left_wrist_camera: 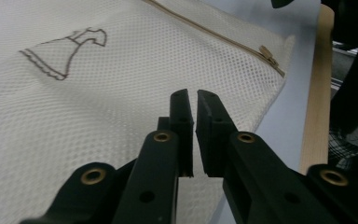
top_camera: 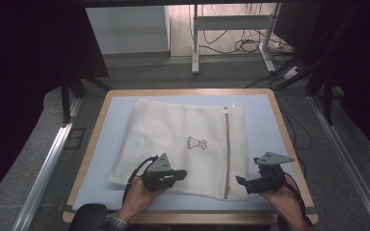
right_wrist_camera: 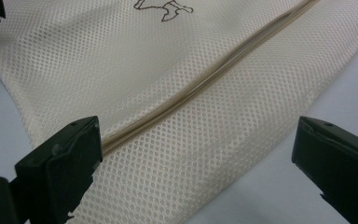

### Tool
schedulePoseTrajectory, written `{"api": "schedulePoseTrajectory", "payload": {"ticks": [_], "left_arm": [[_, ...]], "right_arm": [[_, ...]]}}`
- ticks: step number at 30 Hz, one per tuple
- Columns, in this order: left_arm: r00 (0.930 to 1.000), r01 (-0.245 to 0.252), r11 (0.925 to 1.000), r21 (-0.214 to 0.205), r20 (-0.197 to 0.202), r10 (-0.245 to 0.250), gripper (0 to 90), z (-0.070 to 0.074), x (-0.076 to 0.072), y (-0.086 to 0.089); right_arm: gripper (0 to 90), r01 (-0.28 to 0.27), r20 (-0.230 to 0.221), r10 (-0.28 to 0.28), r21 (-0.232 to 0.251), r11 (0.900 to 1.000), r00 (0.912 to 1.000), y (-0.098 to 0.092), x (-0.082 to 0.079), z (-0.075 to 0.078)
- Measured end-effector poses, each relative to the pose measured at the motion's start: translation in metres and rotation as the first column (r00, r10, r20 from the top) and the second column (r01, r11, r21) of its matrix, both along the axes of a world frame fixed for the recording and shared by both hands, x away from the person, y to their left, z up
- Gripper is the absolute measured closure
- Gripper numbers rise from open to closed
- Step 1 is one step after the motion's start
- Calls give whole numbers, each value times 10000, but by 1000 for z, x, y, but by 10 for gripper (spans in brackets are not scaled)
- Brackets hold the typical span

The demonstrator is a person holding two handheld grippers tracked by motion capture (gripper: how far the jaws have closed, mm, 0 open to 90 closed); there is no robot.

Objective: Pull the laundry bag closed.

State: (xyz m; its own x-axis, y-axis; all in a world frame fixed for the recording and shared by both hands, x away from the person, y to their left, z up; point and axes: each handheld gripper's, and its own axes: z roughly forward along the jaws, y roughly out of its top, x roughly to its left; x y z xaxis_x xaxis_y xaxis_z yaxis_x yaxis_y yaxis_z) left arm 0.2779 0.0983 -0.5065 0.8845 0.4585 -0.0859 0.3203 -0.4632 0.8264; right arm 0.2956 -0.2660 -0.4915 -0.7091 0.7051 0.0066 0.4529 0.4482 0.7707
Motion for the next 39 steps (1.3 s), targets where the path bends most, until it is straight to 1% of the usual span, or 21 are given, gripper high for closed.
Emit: {"api": "schedulePoseTrajectory", "payload": {"ticks": [2, 5, 7, 10, 14, 16, 18, 21, 22, 24, 25, 26, 28, 30, 31, 32, 33, 34, 35, 36, 39], "left_arm": [[9997, 209, 9998, -30, -86, -210, 891, -1, 1, -4], [9989, 465, 9989, -13, -74, -465, 894, -3, 1, -12], [9980, 605, 9982, 22, -160, -605, 895, -5, 1, -18], [9970, 728, 9973, 92, -284, -726, 896, -7, 2, -25], [9968, 761, 9970, 156, -269, -756, 895, -12, 5, -35], [9960, 868, 9959, 241, -255, -862, 895, -14, 6, -42], [9957, 897, 9958, 202, -251, -892, 895, -15, 6, -45], [9932, 1148, 9928, 354, -232, -1140, 895, -16, 7, -52], [9913, 1306, 9907, 388, -233, -1298, 895, -17, 7, -58], [9912, 1301, 9909, 359, -282, -1291, 894, -18, 6, -61], [9904, 1353, 9901, 361, -321, -1342, 895, -19, 6, -63], [9889, 1467, 9881, 455, -297, -1454, 894, -19, 6, -65], [9880, 1512, 9879, 358, -377, -1498, 894, -21, 6, -70], [9864, 1607, 9863, 372, -395, -1593, 894, -22, 6, -74], [9848, 1720, 9837, 517, -346, -1704, 894, -22, 7, -75], [9856, 1661, 9854, 378, -386, -1647, 893, -22, 6, -77], [9840, 1753, 9836, 421, -407, -1736, 893, -23, 7, -80], [9840, 1753, 9836, 421, -407, -1736, 893, -23, 7, -80], [9825, 1843, 9814, 539, -373, -1824, 893, -23, 7, -81], [9825, 1834, 9818, 487, -437, -1813, 893, -24, 7, -83], [9803, 1946, 9792, 581, -453, -1921, 892, -26, 6, -87]], "right_arm": [[18, -31, 26, 31, -17, 10000, 10000, -1, 0, 0], [18, -52, 37, 52, -56, 10000, 10000, -1, 0, -1], [18, -65, 70, 66, -123, 9999, 10000, -1, 1, -1], [18, -146, 139, 148, -172, 9997, 9998, -1, 0, -1], [18, -238, 247, 246, -291, 9993, 9994, -2, 0, -1], [19, -258, 233, 268, -408, 9988, 9994, -2, 0, -1], [19, -276, 227, 286, -433, 9987, 9993, -2, 0, -1], [19, -347, 271, 361, -503, 9981, 9990, -2, 0, -2], [19, -354, 260, 368, -505, 9981, 9990, -2, 0, -2], [20, -372, 257, 386, -515, 9980, 9989, -2, 0, -2], [21, -389, 247, 402, -508, 9980, 9989, -2, 0, -2], [22, -404, 234, 416, -503, 9979, 9989, -2, 0, -2], [26, -405, 237, 418, -509, 9979, 9988, -1, 0, -2], [29, -371, 235, 383, -519, 9980, 9990, -1, 0, -3], [29, -352, 205, 363, -537, 9979, 9991, 0, -1, -3], [30, -333, 168, 343, -536, 9980, 9993, 0, -1, -3], [29, -318, 79, 322, -481, 9983, 9994, 1, -1, -4], [29, -318, 79, 322, -481, 9983, 9994, 1, -1, -4], [30, -292, 55, 295, -468, 9985, 9996, 1, -1, -4], [29, -258, 58, 261, -462, 9986, 9996, 1, -1, -4], [28, -249, 14, 250, -380, 9990, 9997, 2, -1, -4]]}}
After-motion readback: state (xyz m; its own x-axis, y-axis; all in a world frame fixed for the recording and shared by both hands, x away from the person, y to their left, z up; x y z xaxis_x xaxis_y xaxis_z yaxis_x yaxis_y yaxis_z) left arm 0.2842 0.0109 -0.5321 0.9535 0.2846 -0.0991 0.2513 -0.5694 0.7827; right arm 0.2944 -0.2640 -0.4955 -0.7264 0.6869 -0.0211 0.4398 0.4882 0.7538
